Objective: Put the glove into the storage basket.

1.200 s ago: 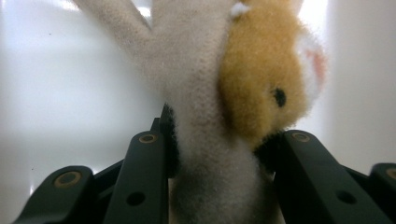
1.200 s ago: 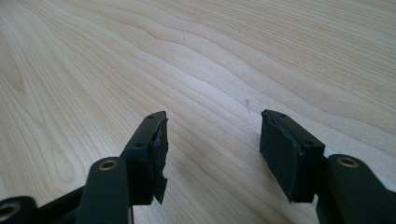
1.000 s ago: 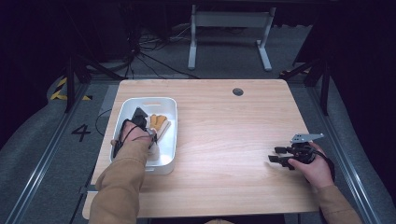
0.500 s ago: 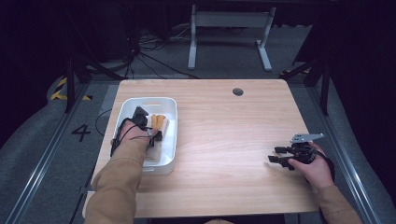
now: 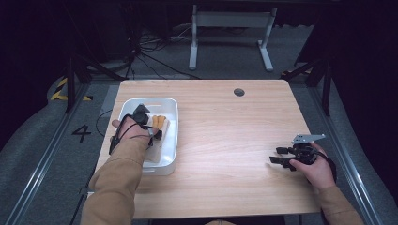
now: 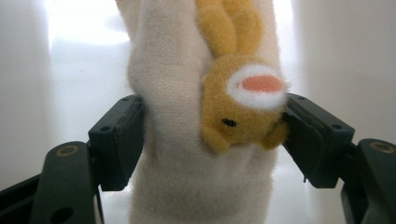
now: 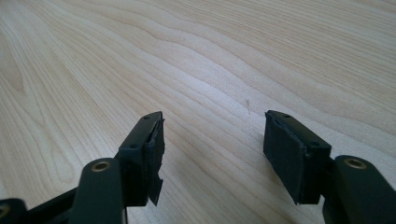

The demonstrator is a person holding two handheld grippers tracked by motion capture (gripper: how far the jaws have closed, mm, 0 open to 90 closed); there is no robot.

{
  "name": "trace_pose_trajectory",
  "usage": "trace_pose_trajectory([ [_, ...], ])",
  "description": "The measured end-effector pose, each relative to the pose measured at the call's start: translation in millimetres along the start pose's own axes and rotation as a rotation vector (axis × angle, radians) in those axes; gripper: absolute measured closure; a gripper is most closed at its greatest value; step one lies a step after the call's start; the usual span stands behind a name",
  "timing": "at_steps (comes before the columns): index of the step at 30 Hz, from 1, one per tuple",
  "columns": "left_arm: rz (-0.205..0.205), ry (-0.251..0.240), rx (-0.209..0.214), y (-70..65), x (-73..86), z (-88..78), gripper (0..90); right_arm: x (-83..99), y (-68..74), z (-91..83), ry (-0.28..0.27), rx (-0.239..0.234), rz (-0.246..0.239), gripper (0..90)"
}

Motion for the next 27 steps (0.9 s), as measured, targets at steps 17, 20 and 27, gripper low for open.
trace_pose_trajectory([
  [17, 0.022, 0.019, -0.025, 0.0, -3.3, -0.8, 26.3, -2.3, 0.3, 3.0, -0.002, -0.009, -0.01, 38.2],
  [20, 0.035, 0.007, -0.023, -2.1, -3.1, 0.1, 26.3, -2.6, 0.8, 3.3, 0.0, -0.01, -0.007, 38.1],
  [27, 0.062, -0.026, -0.05, -0.8, -4.0, -16.6, 26.8, -2.4, 0.4, 3.3, -0.002, -0.01, -0.009, 37.8],
])
Point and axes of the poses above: each handheld gripper's, and its own axes: z roughly forward along the jaws, x roughly out of its underside, y roughly to its left, the point moved 4 cm from there along z, roughly forward along the jaws, and after that the axes turned 9 degrees about z, right-handed, at the moved point
